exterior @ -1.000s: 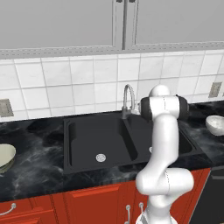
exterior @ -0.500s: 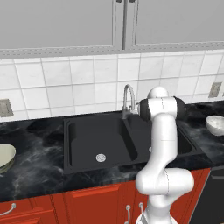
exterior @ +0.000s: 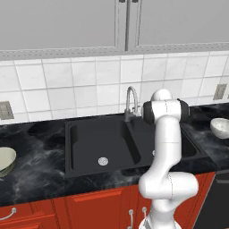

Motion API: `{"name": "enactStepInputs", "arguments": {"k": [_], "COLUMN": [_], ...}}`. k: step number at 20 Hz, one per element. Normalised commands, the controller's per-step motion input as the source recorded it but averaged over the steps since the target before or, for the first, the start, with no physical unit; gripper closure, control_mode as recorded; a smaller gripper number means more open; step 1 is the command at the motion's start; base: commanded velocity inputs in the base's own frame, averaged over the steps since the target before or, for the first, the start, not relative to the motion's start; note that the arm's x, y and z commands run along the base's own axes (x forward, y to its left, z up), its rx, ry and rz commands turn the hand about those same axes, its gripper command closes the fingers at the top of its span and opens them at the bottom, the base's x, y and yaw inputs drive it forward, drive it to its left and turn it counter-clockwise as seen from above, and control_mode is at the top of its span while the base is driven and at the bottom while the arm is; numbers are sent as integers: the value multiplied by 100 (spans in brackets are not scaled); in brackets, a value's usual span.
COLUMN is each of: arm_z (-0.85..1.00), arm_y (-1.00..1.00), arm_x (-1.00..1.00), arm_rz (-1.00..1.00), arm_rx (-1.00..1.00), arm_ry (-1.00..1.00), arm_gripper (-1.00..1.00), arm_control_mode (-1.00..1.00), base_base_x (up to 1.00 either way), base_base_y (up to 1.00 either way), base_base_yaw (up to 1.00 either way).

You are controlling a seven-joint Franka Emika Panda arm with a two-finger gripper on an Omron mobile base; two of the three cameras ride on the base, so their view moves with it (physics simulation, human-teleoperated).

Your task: Rinse each bowl for a few seconds and place them down in the sink or on the counter.

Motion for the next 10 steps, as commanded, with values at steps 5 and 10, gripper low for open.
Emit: {"name": "enactStepInputs", "arguments": {"k": [5, 10], "arm_z": [-3, -6], "arm_y": [-50, -52], "arm_x": [-6, -1], "arm_rz": [-1, -1], "arm_rx": [12, 12], "arm_ry": [3, 4], "arm_gripper": [100, 100], "arm_control_mode": [-100, -100], "base_base_x": [0, 0], "base_base_y": [0, 0], "base_base_yaw": [0, 0]}}
